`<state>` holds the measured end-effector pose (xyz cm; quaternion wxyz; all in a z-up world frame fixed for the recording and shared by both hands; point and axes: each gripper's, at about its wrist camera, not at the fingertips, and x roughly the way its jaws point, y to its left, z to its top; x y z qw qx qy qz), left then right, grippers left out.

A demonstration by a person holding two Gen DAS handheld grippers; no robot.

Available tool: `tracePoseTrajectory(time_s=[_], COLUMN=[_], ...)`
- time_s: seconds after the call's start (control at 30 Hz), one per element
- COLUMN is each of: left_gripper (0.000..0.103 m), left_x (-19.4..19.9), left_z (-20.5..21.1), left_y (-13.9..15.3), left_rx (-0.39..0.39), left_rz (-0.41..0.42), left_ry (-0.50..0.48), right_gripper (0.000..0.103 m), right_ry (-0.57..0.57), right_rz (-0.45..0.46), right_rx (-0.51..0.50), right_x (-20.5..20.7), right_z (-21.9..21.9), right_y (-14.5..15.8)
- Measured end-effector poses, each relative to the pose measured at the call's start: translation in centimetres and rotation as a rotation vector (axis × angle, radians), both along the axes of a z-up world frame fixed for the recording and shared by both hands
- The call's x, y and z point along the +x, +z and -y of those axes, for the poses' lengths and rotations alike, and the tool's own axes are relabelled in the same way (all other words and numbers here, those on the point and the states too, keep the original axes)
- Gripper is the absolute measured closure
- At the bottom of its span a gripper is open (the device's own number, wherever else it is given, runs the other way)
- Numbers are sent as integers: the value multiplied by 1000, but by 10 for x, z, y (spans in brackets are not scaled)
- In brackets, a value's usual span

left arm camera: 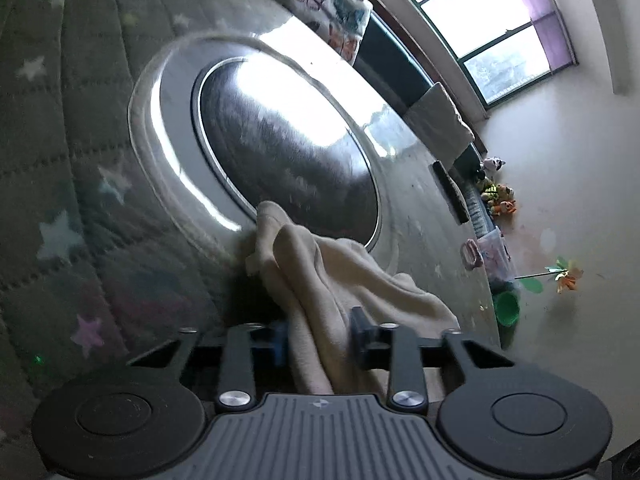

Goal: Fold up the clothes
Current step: 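Grasp the bundle edge with the left gripper while the right gripper grasps beside it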

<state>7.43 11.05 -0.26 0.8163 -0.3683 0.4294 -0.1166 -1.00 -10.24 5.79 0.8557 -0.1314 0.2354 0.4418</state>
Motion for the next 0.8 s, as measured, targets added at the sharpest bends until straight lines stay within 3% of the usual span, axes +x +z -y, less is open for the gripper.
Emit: tracePoseTrajectory(time_s=[0.2,0.43,0.6,0.63,0.7,0.8], left_gripper=[83,83,83,83,83,83], left_x=[-1,-1,-2,-2,-2,-2], left_z=[-3,-3,-3,-3,-2,0], left_y=[0,1,2,2,1,1], left_rx=[20,39,52,54,61,70], left_rz=[11,21,26,27,30,35], left_ry=[-3,-3,-5,-5,-6,-8], right_gripper=[81,81,80,79,58,54], right_ry=[-80,-369,-510,-526,-572,-624], right_rz=[-33,-61,-91,-94,-85,-94], right_rx=[30,-19,-18,-3,6,18], right_x=[5,45,63,62,61,66], right_z=[26,84,120,127,135,147], right_y=[-4,-25,-39,-39,-38,-40])
